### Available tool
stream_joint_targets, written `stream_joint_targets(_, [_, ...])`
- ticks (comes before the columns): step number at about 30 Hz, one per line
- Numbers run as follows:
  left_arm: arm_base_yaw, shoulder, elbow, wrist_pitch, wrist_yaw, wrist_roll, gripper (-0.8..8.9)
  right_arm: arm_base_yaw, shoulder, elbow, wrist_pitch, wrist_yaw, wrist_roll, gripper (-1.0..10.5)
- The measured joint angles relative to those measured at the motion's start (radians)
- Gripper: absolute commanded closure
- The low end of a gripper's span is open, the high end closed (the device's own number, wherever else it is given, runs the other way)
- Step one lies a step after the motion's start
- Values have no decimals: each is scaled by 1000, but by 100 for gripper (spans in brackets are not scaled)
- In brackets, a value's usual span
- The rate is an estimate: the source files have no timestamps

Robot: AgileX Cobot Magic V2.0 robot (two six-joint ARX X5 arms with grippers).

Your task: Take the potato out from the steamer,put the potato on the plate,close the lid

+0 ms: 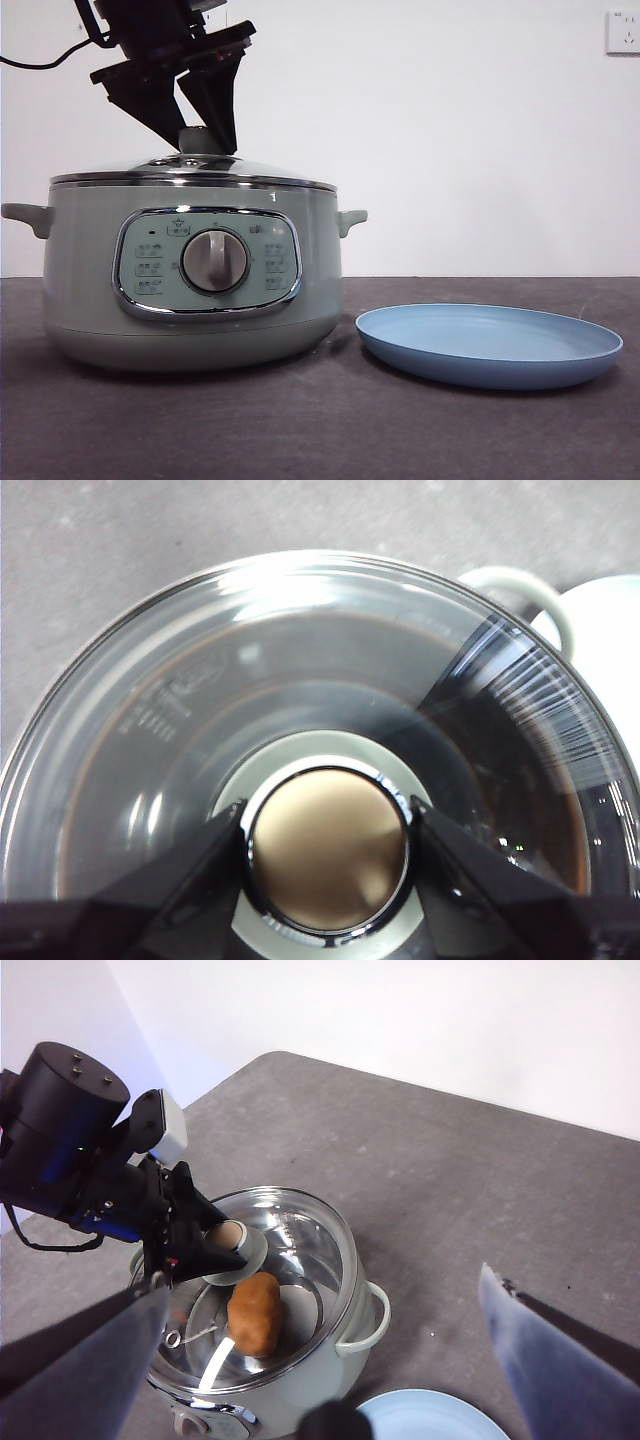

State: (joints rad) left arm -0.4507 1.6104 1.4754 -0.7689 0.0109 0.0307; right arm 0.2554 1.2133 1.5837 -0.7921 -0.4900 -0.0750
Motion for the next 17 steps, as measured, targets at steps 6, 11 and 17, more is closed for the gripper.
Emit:
stream_joint_targets(6, [10,24,137,-106,-9,14,821,0,0,0,0,-6,13,195])
stream_joint_targets(11, [18,24,369,-171,-29,48,821,5,0,0,18,-7,21,195])
stream_joint_targets(17, [23,21,647,-335,-102,97,821,62,24,3,51,-8,30,195])
